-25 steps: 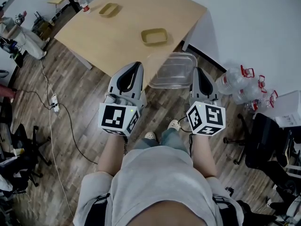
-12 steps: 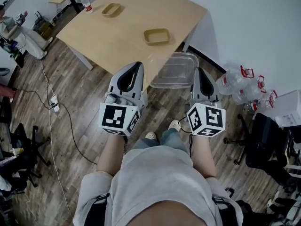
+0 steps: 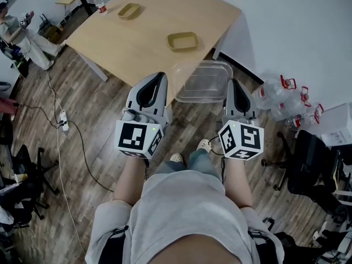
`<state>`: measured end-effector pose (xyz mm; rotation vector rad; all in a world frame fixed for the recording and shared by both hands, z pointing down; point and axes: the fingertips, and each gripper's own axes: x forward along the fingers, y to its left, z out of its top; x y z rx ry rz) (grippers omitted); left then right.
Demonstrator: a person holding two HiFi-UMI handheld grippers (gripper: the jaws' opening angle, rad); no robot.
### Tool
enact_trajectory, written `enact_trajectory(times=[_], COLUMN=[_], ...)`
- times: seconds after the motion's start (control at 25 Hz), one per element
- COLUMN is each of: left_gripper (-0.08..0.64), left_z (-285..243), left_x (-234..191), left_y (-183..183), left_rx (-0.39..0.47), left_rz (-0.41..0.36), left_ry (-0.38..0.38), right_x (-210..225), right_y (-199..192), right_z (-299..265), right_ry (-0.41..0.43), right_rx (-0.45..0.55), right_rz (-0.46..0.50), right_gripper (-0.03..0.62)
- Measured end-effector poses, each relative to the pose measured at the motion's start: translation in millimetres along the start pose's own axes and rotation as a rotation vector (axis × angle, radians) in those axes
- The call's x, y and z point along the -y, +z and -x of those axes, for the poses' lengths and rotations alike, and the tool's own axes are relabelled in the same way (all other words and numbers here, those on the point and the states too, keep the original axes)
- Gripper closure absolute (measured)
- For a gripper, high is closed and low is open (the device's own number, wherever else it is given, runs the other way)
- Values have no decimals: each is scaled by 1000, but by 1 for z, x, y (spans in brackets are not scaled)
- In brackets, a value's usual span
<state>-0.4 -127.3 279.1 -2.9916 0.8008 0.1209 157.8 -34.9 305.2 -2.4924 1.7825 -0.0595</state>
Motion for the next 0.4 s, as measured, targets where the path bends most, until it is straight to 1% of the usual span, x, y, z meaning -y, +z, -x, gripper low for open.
enact_trajectory(times=[0.4], left_gripper=[545], left_z=[8], left_x=[1], left_y=[0], left_rx=[3], left_rz=[5], left_ry=[-2], right_x=[-5], right_y=[1], right_z=[7], right_ry=[0], right_rx=[8], right_rz=[5], right_gripper=[571])
